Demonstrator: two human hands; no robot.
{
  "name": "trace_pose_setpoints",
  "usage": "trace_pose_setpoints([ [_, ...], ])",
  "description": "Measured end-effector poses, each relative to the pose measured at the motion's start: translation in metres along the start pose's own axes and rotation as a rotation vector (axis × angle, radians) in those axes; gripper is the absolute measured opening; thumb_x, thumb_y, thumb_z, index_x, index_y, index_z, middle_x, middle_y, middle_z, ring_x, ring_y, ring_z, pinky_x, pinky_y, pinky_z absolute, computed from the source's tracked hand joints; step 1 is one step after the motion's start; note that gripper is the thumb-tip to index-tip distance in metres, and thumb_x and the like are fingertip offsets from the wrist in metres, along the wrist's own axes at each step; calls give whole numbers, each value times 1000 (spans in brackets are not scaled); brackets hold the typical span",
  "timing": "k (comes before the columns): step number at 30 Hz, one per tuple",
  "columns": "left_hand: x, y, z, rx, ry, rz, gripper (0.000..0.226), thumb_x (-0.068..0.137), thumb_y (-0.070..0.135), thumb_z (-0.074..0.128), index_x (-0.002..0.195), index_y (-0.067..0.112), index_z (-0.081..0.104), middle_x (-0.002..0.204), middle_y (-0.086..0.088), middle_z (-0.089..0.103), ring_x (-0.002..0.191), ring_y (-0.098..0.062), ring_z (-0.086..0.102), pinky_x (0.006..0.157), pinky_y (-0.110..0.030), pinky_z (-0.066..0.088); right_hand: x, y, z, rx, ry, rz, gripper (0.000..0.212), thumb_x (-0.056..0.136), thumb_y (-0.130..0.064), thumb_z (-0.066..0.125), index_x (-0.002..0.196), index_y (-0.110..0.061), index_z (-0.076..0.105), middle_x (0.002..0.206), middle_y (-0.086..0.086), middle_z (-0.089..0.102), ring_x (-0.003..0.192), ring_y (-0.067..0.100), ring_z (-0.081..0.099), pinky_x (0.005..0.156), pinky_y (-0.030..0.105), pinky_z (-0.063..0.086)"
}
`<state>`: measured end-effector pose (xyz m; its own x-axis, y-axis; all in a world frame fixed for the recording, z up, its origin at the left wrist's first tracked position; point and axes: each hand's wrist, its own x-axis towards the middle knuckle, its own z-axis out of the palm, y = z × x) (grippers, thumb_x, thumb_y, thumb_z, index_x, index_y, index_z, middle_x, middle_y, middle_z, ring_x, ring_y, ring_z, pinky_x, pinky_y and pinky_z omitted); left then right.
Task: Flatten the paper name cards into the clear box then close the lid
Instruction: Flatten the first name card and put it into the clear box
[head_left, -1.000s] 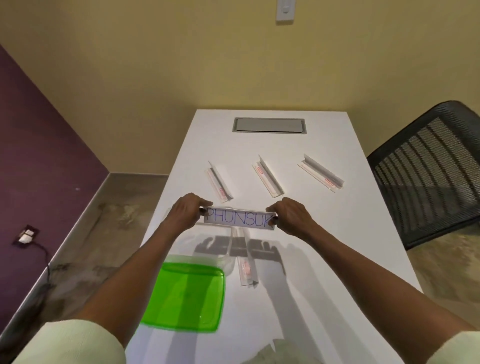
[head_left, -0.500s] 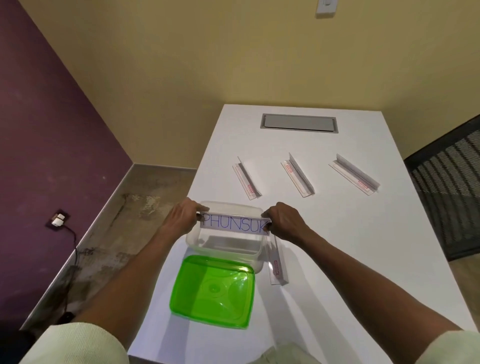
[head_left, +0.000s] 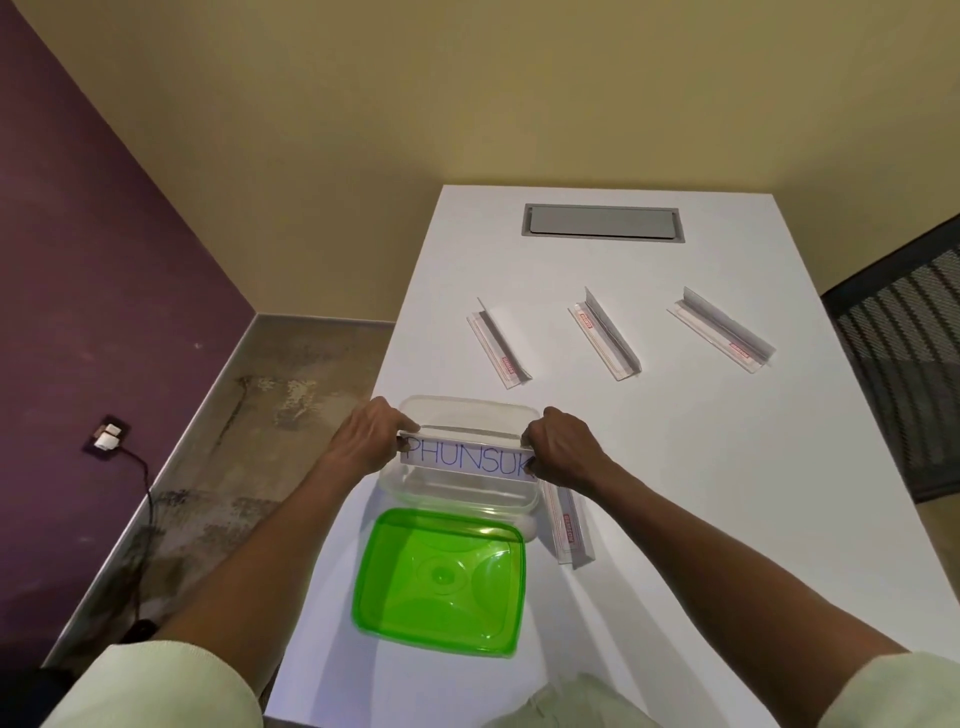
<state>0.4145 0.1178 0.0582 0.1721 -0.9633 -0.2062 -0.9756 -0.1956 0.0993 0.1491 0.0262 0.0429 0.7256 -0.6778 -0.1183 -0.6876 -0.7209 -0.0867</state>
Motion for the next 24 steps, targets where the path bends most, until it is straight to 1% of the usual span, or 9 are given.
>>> trace_pose_setpoints([
  [4, 3, 0, 6, 74, -54, 12, 32, 85, 35, 69, 116, 33, 67, 111, -9, 61, 98, -27, 59, 78, -32, 44, 2, -7, 3, -35, -32, -16, 19, 62, -13, 72, 78, -5, 71, 73, 20, 60, 62, 35, 59, 53, 27, 30],
  [7, 5, 2, 13, 124, -115, 19, 32, 84, 36, 69, 116, 33, 67, 113, -7, 58, 100, -28, 59, 80, -31, 44, 3, -11, 5, -49, -52, -35, 21, 35, -9, 79, 50, -9, 63, 48, 14, 51, 39, 29, 49, 46, 22, 22],
  [9, 8, 2, 16, 129, -146, 23, 32, 84, 36, 69, 116, 32, 67, 112, -8, 57, 101, -29, 58, 80, -31, 45, 6, -11, 10, -35, -23, -73, 30, 23, -7, 77, 39, -10, 53, 38, 10, 44, 33, 25, 43, 45, 21, 20],
  [13, 14, 6, 21, 225, -179, 77, 28, 86, 27, 67, 114, 26, 69, 112, -11, 59, 101, -30, 60, 81, -31, 46, 15, -13, 20, -77, -36, -121, 36, 18, -11, 79, 39, -13, 49, 36, 8, 46, 34, 23, 45, 48, 22, 22],
  [18, 13, 10, 25, 318, -210, 116, 23, 86, 20, 64, 108, 21, 71, 107, -13, 61, 96, -32, 62, 78, -33, 48, 16, -17, 26, -97, -8, -166, 33, 25, -6, 77, 41, -13, 49, 36, 7, 45, 35, 22, 45, 50, 23, 26],
  [20, 13, 10, 24, 363, -205, 138, 18, 79, 22, 72, 97, 22, 75, 95, -12, 63, 84, -30, 64, 70, -31, 49, 16, -20, 28, -103, -4, -185, 31, 27, -5, 77, 41, -13, 50, 36, 7, 46, 35, 21, 45, 50, 23, 34],
  [22, 18, 4, 33, 419, -215, 159, 23, 47, 25, 90, 64, 25, 75, 64, -4, 59, 52, -22, 59, 46, -21, 43, 19, -23, 32, -108, -14, -207, 31, 28, -4, 76, 42, -13, 50, 36, 7, 45, 35, 22, 45, 50, 24, 36],
  [23, 21, 0, 37, 416, -189, 183, 30, 31, 23, 92, 50, 24, 70, 53, -1, 53, 41, -18, 52, 39, -18, 37, 19, -24, 34, -112, -21, -218, 31, 29, -3, 76, 43, -13, 50, 36, 7, 44, 35, 22, 45, 51, 25, 36],
  [24, 25, -4, 43, 410, -155, 210, 33, 23, 21, 91, 43, 23, 66, 47, 1, 49, 36, -15, 47, 37, -17, 33, 20, -24, 36, -120, -27, -228, 31, 31, -2, 76, 44, -12, 50, 36, 7, 44, 35, 22, 44, 51, 26, 36],
])
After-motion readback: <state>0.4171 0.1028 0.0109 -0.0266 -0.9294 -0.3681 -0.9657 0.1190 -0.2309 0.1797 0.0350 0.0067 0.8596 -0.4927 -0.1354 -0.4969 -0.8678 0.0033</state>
